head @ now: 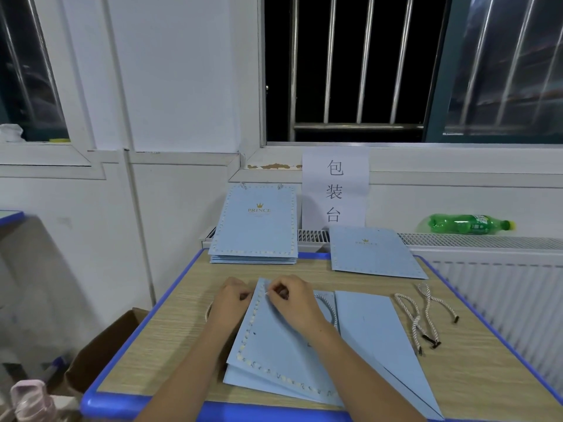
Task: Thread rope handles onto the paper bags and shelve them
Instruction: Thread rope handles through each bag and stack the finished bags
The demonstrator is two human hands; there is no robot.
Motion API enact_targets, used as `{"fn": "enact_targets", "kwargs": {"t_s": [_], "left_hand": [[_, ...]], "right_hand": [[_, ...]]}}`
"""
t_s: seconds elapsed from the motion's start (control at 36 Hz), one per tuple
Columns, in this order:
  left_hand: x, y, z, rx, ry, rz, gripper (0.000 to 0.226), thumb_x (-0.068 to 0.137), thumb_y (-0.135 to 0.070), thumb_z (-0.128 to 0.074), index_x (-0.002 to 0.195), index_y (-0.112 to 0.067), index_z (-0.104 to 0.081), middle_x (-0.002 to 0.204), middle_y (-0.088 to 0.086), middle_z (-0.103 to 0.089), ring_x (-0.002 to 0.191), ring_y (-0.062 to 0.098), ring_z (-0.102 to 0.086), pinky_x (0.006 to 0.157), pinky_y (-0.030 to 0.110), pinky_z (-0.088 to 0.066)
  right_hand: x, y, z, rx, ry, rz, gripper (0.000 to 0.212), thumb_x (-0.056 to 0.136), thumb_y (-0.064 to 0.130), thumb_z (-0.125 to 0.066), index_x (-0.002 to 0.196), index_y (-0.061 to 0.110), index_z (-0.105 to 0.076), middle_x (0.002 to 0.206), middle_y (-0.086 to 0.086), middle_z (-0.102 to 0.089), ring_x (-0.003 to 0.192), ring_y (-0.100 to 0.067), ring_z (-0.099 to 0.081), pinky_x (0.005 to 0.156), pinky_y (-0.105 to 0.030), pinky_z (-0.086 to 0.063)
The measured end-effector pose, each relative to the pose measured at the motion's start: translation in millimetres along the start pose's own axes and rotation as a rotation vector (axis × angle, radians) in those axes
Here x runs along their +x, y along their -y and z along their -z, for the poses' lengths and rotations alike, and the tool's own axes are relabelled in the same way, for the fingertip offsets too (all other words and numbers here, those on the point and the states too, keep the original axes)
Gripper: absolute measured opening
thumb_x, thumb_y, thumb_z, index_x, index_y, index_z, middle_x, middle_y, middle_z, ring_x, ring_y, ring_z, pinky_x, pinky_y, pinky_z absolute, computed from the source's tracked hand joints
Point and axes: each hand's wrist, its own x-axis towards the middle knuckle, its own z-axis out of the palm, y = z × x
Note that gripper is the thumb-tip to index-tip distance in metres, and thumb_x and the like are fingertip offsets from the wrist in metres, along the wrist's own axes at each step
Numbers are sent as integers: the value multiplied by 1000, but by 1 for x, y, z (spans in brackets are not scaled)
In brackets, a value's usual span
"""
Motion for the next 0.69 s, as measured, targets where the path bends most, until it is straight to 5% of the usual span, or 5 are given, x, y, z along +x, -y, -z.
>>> {"fn": "enact_targets", "kwargs": {"t_s": [0.06,0.14,0.39,0.53,0.69], "left_hand": [[2,3,-1,-55,-29,-1,53,87,-7,-58,46,-20,-28,52,-8,-32,52,6,-30,48,18,-22],[2,0,-1,-135,-7,0,54,87,-11,-57,48,-22,-21,45,-9,-22,44,7,-19,45,18,-16],[10,-1,-3,-388,128,249,33,87,-31,-42,59,-25,-59,72,-3,-61,67,18,-54,68,34,-40],[11,-7,-3,-558,186,245,34,48,-38,-64,61,-9,-49,64,10,-46,62,21,-44,64,36,-30],[14,3,-8,-597,173,233,42,49,-32,-69,73,1,-60,76,20,-54,71,30,-51,68,40,-37]], "right_hand": [[1,0,-1,-21,23,5,12,90,10,-57,82,18,-62,81,10,-56,70,0,-51,66,-8,-42],[3,-2,-3,-40,34,16,12,93,11,-54,85,17,-60,92,5,-56,76,1,-49,68,-5,-39],[5,-4,-4,-21,60,-1,11,96,13,-50,89,16,-58,99,1,-56,89,-10,-52,77,-14,-38],[5,-4,-4,-41,64,8,12,97,12,-48,93,11,-59,98,2,-55,88,-9,-49,76,-14,-36],[2,-1,-5,5,37,-19,14,98,13,-46,93,7,-58,93,0,-57,84,-12,-51,73,-20,-40]]}}
